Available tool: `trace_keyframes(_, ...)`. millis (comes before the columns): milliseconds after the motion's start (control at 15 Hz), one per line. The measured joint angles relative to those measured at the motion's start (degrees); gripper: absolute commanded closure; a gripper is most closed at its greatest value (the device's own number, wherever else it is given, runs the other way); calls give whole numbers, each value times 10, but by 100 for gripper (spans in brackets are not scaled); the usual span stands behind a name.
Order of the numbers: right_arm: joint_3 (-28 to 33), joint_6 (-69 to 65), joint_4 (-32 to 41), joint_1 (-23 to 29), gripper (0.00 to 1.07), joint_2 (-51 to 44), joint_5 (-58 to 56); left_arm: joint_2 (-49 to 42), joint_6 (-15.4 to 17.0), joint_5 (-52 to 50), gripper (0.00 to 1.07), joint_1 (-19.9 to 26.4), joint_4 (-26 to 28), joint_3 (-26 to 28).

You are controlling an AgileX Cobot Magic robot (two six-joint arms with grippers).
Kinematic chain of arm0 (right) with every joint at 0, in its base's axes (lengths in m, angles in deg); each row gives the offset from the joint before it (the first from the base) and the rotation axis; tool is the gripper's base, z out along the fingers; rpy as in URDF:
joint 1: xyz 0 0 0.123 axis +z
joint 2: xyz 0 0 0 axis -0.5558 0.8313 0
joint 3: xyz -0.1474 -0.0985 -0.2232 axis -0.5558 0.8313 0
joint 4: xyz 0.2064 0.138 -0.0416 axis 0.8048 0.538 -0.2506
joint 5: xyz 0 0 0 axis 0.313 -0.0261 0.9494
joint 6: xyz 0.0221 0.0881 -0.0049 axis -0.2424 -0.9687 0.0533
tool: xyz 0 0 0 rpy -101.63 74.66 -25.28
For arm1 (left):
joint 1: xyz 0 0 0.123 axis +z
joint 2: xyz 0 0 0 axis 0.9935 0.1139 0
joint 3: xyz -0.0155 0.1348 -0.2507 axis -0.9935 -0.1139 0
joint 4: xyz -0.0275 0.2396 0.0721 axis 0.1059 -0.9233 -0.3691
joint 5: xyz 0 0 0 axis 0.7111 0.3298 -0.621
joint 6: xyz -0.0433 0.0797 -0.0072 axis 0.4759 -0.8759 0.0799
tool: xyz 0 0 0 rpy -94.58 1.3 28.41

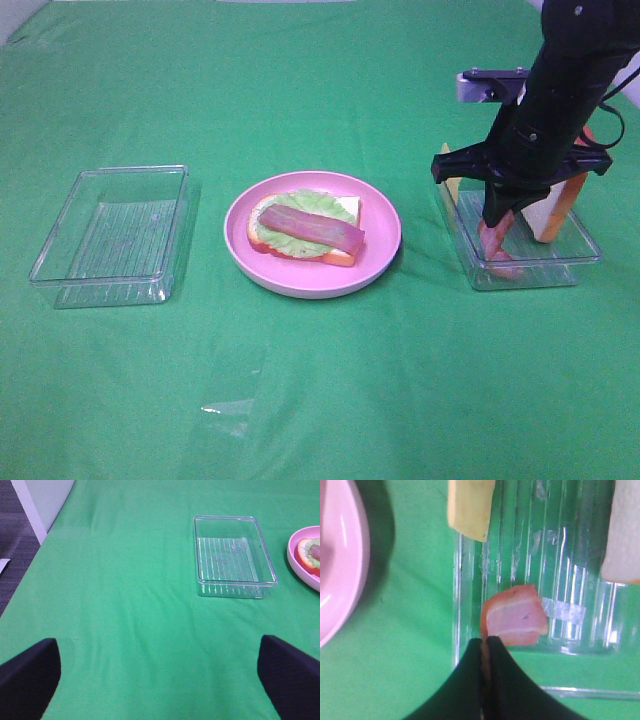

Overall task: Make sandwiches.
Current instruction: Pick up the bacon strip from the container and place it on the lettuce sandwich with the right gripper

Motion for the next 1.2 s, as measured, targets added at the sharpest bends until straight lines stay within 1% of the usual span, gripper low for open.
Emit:
trace_keyframes(67,0,3,-1,0,107,-18,-16,0,0,0,5,0,0,0)
trace_keyframes(133,0,3,-5,0,107,-60,-48,0,0,0,5,0,0,0)
trace_keyframes(467,0,3,-10,0,107,-163,-70,0,0,0,5,0,0,0)
trace_keyframes(600,0,3,-2,0,107,-191,-83,0,0,0,5,0,0,0)
trace_keyframes(733,0,3,18,0,107,-195,-90,0,0,0,5,0,0,0)
trace_keyframes(1000,0,36,117,0,107,-195,-91,0,0,0,5,0,0,0)
trace_keyframes(1067,0,66,171,0,107,-187,-88,0,0,0,5,0,0,0)
trace_keyframes(1200,0,99,229,0,107,-166,-87,0,0,0,5,0,0,0)
